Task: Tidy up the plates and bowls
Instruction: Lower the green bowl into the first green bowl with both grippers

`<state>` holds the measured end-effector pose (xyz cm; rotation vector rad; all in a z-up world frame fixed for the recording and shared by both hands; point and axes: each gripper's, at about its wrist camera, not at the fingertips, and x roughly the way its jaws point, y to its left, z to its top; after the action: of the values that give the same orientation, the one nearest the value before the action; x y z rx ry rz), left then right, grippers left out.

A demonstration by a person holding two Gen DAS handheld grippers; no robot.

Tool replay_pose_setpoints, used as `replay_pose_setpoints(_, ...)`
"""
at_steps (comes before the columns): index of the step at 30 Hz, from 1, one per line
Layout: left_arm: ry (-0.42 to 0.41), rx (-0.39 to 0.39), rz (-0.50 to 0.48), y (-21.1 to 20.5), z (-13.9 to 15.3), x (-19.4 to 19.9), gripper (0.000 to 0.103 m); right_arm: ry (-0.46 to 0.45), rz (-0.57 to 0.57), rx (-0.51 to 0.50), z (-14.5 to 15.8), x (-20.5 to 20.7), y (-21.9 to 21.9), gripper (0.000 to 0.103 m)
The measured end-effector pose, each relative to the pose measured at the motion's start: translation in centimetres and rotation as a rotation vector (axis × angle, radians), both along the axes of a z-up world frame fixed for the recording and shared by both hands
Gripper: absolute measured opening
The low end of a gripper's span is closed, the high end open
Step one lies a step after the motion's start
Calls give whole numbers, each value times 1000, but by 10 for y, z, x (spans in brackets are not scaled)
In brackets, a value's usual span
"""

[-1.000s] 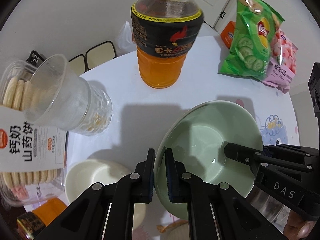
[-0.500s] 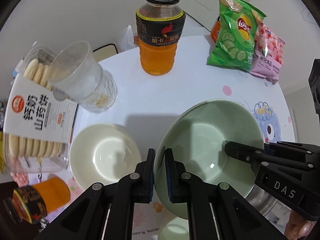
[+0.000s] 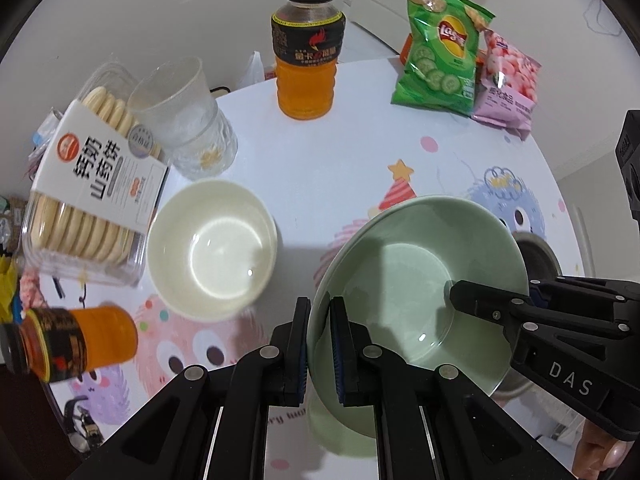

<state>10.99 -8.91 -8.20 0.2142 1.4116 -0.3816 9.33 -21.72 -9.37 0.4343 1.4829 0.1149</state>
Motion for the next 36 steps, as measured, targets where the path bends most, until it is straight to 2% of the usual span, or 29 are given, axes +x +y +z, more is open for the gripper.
replay_pose_setpoints(10, 2, 3, -4, 9, 2, -33, 9, 18, 16, 5, -1, -36, 13, 13)
replay_pose_setpoints(19, 29, -9, 15, 19, -11, -60, 9, 23, 28, -14, -2, -53, 16, 14)
replay_pose_setpoints(36, 84, -2, 74, 39, -33, -74, 9, 73, 102, -22, -24, -52, 38, 13)
